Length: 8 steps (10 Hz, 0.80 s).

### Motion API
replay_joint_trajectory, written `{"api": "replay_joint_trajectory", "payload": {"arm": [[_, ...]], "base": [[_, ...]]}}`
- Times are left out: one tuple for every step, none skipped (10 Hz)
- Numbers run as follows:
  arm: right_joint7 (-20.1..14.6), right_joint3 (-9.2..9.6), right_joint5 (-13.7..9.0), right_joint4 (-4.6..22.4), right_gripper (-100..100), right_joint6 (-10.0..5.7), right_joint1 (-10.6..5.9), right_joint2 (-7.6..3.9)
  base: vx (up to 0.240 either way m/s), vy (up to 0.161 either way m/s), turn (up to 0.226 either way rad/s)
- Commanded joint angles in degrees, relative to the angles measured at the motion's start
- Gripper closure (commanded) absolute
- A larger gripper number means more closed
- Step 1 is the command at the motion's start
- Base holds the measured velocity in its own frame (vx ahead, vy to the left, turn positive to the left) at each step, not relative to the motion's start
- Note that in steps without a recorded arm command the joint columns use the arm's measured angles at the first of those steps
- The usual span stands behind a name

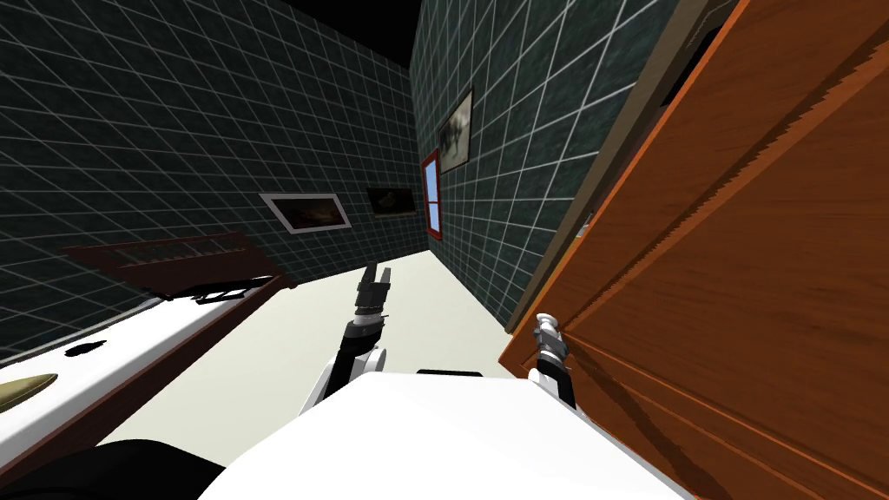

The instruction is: Pull the door open

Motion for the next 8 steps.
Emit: {"api": "replay_joint_trajectory", "payload": {"arm": [[-1.0, 1.51, 0.8, -1.3, 100, 0.79, 0.70, -0.15], [-1.7, 2.32, 1.2, -1.5, 100, 0.96, 0.77, -0.38], [-2.4, 3.12, 1.6, -1.7, 100, 1.13, 0.83, -0.60], [-3.0, 3.90, 2.0, -1.9, 100, 1.30, 0.90, -0.81], [-3.4, 4.27, 2.2, -2.0, 100, 1.38, 0.93, -0.91], [-4.2, 5.26, 2.7, -2.3, 100, 1.59, 1.01, -1.18], [-4.6, 5.79, 3.0, -2.5, 100, 1.70, 1.05, -1.33], [-5.1, 6.36, 3.3, -2.6, 100, 1.82, 1.10, -1.49]], "base": [[-0.219, 0.018, 0.100], [-0.259, 0.014, 0.099], [-0.225, -0.018, 0.098], [-0.206, -0.008, 0.091], [-0.159, 0.008, 0.052], [-0.179, -0.001, 0.067], [-0.184, -0.012, 0.080], [-0.210, -0.028, 0.087]]}}
